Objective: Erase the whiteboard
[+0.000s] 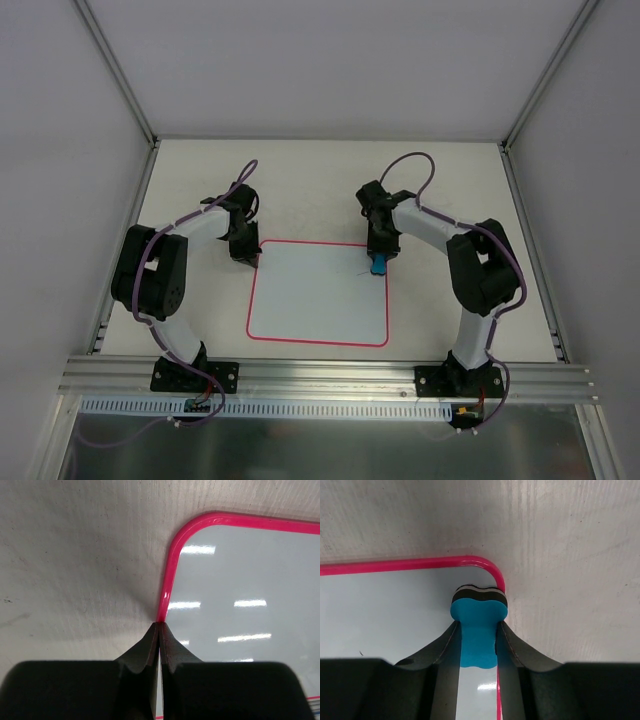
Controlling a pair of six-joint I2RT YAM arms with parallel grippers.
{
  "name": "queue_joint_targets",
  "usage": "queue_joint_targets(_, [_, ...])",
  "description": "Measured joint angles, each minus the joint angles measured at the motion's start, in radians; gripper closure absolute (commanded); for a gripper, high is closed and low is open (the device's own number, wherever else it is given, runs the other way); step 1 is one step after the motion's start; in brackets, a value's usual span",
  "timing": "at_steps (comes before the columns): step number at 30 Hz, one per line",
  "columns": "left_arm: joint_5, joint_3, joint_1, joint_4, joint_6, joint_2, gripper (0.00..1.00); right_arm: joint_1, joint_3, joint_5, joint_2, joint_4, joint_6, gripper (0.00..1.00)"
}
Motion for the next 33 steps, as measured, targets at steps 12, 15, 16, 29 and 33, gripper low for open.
queue_joint_targets(12, [-0.013, 0.002, -0.017, -0.002, 0.002, 0.0, 1.0, 0.242, 0.23, -0.105, 0.165, -0.004, -0.042, 1.0])
queue_joint_targets(15, [-0.017, 0.003, -0.019, -0.002, 0.005, 0.0, 1.0, 0.328, 0.275, -0.174, 0.2, 0.033, -0.059, 1.0])
queue_joint_targets(16, [-0.017, 0.003, -0.019, -0.003, 0.005, 0.0, 1.0, 0.353, 0.283, -0.196, 0.208, 0.047, -0.065, 1.0])
queue_joint_targets(29, [-0.017, 0.003, -0.019, -0.002, 0.006, 0.0, 1.0, 0.299, 0.076, -0.277, 0.093, 0.212, -0.055, 1.0])
queue_joint_targets(33, [-0.016, 0.003, -0.02, -0.002, 0.005, 0.0, 1.0, 0.16, -0.115, -0.259, -0.046, 0.267, -0.027, 1.0])
